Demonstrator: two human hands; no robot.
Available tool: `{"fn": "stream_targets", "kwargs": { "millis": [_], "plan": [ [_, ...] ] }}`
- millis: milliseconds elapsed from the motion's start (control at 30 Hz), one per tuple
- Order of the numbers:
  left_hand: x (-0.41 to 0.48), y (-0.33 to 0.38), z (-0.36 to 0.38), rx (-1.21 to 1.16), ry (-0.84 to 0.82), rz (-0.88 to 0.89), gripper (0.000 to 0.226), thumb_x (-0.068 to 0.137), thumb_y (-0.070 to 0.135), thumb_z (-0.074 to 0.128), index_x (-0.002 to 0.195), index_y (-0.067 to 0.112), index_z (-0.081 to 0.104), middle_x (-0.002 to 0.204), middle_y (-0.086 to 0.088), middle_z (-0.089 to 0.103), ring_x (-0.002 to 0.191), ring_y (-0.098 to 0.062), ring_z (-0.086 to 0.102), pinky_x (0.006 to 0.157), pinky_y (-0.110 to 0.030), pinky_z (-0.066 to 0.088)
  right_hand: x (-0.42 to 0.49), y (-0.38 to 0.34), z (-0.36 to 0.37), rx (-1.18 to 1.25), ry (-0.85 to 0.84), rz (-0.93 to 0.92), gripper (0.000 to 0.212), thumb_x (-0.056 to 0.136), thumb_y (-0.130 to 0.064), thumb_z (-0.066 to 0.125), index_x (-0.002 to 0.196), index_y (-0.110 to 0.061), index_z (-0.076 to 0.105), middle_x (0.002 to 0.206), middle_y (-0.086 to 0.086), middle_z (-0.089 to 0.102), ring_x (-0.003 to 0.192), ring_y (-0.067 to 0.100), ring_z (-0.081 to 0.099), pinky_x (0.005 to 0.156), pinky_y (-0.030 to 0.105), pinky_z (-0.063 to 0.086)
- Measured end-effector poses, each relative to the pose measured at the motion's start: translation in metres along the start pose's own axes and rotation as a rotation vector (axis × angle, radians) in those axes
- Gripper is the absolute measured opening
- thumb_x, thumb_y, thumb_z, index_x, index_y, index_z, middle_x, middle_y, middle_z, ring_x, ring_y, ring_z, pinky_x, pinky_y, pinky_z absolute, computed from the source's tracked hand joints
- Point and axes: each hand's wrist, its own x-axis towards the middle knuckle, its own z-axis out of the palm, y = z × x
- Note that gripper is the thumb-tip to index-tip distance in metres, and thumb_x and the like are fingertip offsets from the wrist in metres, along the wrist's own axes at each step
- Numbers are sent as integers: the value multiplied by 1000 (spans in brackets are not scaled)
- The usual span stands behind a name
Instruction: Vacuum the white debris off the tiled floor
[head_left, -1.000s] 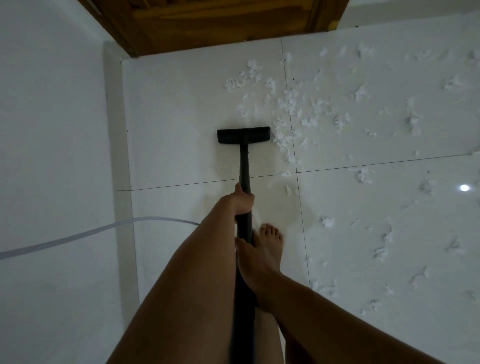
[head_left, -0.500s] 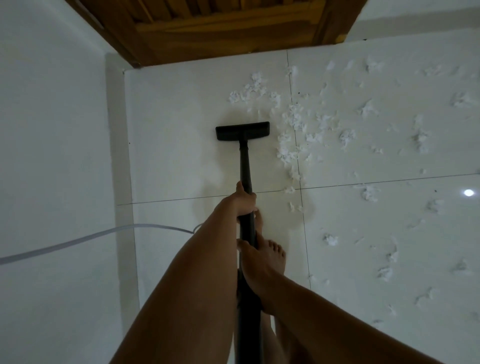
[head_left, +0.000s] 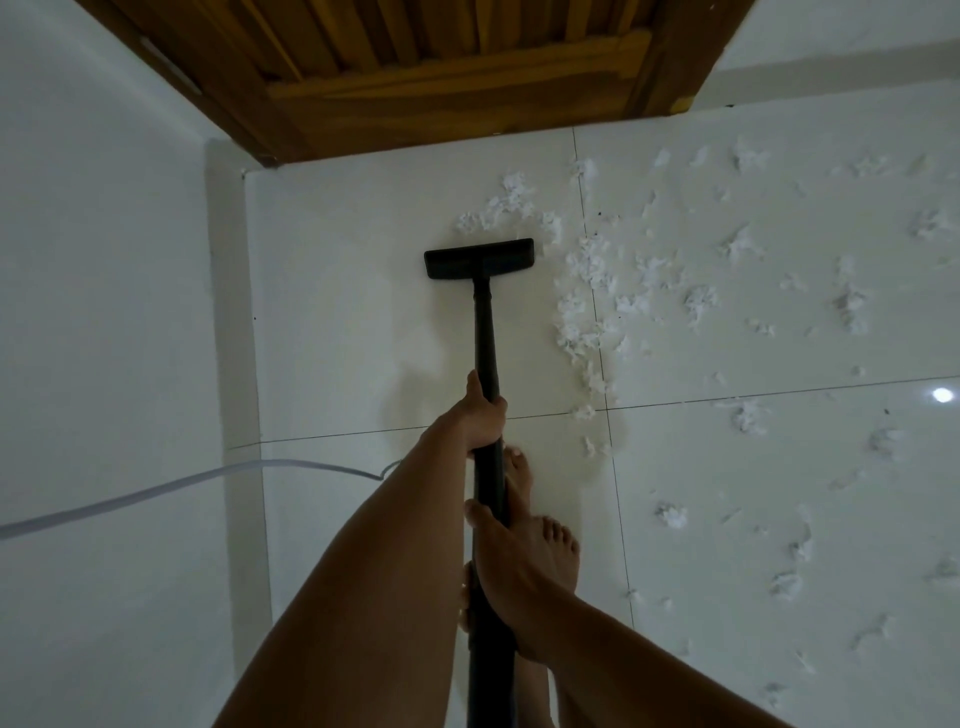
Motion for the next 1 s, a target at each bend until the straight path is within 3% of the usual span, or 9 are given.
{"fn": "stream_targets", "kwargs": {
  "millis": [100, 267, 400, 600, 733, 1000],
  "plan": [
    [7, 1, -5, -13, 3, 8, 72, 109, 40, 32, 161, 37, -18, 117, -16, 67, 103, -29, 69, 100, -50, 55, 12, 6, 6, -28, 29, -30, 52, 109, -26, 42, 153, -43, 19, 68, 9, 49, 22, -2, 41, 31, 10, 38],
    [15, 4, -13, -17, 13, 30, 71, 110, 38, 32, 160, 38, -18, 119, -19, 66, 103, -30, 69, 97, -47, 57, 30, -1, 16, 60, 100, 7, 50, 108, -27, 44, 148, -47, 22, 70, 12, 52, 29, 3, 46, 33, 14, 43],
    [21, 8, -19, -9, 13, 34, 72, 109, 39, 32, 160, 39, -19, 124, -20, 65, 105, -31, 69, 99, -50, 56, 43, 0, 20, 114, 98, 36, 36, 107, -28, 45, 128, -53, 30, 71, 12, 53, 34, 7, 48, 36, 17, 45],
    [27, 14, -28, 13, 22, 46, 70, 110, 40, 30, 161, 37, -18, 123, -20, 66, 105, -31, 68, 98, -48, 56, 60, -1, 20, 147, 100, 44, 30, 106, -29, 47, 130, -42, 34, 71, 13, 54, 41, 13, 51, 40, 21, 48],
    [32, 21, -36, -11, 24, 52, 71, 110, 39, 31, 161, 36, -18, 107, -14, 67, 98, -27, 69, 89, -42, 59, 73, -4, 23, 185, 75, 64, 31, 105, -30, 48, 129, -44, 33, 69, 13, 53, 45, 19, 53, 45, 28, 51],
    [37, 27, -40, -56, 34, 56, 71, 110, 37, 32, 161, 38, -17, 100, -14, 66, 94, -27, 70, 96, -47, 58, 76, -13, 18, 168, 84, 44, 35, 106, -31, 48, 137, -38, 32, 68, 11, 52, 42, 15, 50, 41, 24, 49]
  ]
}}
